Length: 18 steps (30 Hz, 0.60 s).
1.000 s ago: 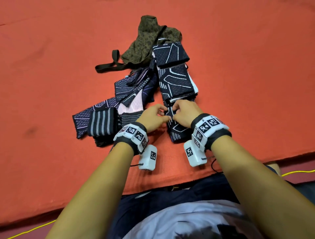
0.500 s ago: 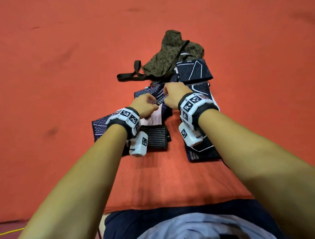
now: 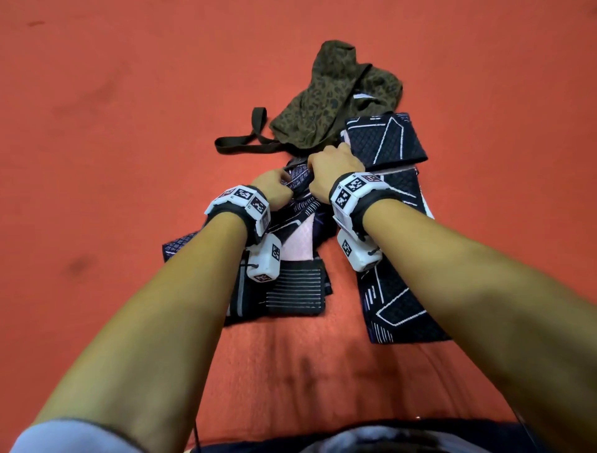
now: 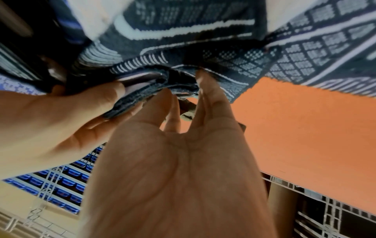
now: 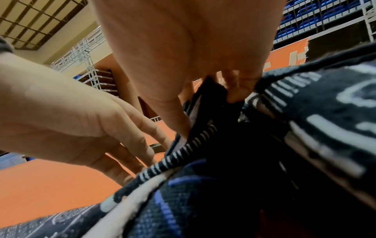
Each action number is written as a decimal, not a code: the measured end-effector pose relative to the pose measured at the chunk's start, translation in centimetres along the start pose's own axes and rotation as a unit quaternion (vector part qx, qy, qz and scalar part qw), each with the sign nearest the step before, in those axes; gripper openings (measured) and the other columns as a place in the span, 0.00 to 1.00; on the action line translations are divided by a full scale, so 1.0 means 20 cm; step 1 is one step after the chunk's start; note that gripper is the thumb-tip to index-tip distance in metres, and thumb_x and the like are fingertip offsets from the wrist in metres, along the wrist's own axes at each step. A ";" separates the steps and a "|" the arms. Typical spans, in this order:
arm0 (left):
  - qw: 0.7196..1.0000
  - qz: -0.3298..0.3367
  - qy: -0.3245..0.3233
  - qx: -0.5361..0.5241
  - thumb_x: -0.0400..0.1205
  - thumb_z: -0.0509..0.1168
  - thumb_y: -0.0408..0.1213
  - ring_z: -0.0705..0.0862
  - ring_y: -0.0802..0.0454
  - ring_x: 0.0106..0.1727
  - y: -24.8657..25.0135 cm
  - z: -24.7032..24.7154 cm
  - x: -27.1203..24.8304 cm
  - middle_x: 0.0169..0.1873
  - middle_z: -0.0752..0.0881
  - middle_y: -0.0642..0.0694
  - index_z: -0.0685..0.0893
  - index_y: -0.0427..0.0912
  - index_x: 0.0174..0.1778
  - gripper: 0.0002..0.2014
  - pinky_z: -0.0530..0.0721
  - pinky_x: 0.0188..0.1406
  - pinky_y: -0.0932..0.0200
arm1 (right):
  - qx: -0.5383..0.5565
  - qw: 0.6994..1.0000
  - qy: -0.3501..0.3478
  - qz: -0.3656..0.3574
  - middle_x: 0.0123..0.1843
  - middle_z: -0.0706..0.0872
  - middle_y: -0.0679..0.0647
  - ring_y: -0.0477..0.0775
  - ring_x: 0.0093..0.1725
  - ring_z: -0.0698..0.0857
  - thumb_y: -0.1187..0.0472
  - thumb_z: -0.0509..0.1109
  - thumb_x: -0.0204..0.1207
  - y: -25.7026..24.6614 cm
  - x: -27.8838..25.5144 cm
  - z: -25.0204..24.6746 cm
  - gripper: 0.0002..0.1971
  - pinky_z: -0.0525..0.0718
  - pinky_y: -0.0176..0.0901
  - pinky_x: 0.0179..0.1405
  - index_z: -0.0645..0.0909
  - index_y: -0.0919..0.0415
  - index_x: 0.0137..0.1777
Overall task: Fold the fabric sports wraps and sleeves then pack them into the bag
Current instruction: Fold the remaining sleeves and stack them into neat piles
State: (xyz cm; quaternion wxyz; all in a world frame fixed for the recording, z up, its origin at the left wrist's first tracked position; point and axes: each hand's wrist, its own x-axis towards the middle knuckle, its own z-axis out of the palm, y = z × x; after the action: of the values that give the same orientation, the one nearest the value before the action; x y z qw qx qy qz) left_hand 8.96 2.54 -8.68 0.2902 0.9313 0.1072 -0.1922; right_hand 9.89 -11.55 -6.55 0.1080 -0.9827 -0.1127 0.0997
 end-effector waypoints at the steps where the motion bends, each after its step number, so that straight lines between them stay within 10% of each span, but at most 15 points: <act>1: 1.000 -0.002 -0.003 0.000 0.79 0.62 0.29 0.86 0.37 0.63 0.00 0.00 0.02 0.62 0.86 0.36 0.80 0.46 0.70 0.23 0.85 0.60 0.51 | -0.003 1.000 -0.001 0.002 0.69 0.78 0.57 0.63 0.75 0.69 0.60 0.67 0.78 0.00 0.02 0.01 0.20 0.77 0.55 0.64 0.81 0.56 0.70; 18: 0.994 0.073 0.064 -0.050 0.78 0.55 0.24 0.78 0.45 0.38 0.02 -0.01 -0.18 0.34 0.80 0.49 0.81 0.45 0.45 0.13 0.76 0.41 0.58 | 0.183 0.981 0.062 0.023 0.59 0.88 0.60 0.69 0.60 0.84 0.53 0.69 0.80 0.05 -0.22 0.00 0.11 0.81 0.50 0.56 0.87 0.45 0.60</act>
State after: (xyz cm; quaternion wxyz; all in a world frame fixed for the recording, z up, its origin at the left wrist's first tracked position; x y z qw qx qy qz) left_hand 5.77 2.02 -6.89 0.3425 0.9313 0.0667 -0.1047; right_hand 5.92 -13.68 -5.97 0.2905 -0.9529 -0.0629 0.0603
